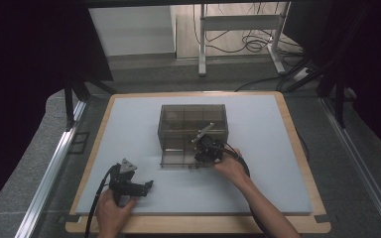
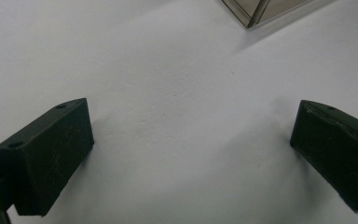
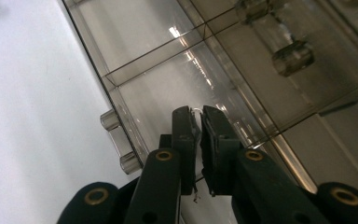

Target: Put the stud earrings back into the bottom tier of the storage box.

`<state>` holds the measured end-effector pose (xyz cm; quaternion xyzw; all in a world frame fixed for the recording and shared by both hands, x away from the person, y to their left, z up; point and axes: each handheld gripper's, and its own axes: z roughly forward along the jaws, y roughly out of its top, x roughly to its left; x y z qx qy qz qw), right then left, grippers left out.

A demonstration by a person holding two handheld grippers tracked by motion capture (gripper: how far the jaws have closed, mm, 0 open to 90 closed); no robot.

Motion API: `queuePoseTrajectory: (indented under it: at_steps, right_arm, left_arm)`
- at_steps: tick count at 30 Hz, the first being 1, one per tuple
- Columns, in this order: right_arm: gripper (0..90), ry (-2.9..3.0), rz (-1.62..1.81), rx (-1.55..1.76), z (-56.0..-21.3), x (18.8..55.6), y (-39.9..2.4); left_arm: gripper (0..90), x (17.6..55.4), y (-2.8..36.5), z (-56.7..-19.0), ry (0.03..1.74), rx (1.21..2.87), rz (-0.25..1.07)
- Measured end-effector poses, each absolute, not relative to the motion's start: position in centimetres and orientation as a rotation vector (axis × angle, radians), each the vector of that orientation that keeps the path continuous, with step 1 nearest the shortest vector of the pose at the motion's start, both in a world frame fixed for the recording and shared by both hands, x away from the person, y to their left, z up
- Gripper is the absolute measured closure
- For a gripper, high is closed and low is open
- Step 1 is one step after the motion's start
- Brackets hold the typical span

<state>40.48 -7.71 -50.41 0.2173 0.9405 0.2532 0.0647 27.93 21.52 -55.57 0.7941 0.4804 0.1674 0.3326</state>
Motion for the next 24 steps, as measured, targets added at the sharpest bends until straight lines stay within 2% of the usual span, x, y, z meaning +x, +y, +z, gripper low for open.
queuePoseTrajectory:
  at_steps: [24]
  right_arm:
    - [73.3, 2.826, 0.871, 0.645, -49.2, 39.7, -7.9]
  left_arm:
    - [0.0, 27.9, 21.5, -55.6, 1.255, 2.073, 0.437]
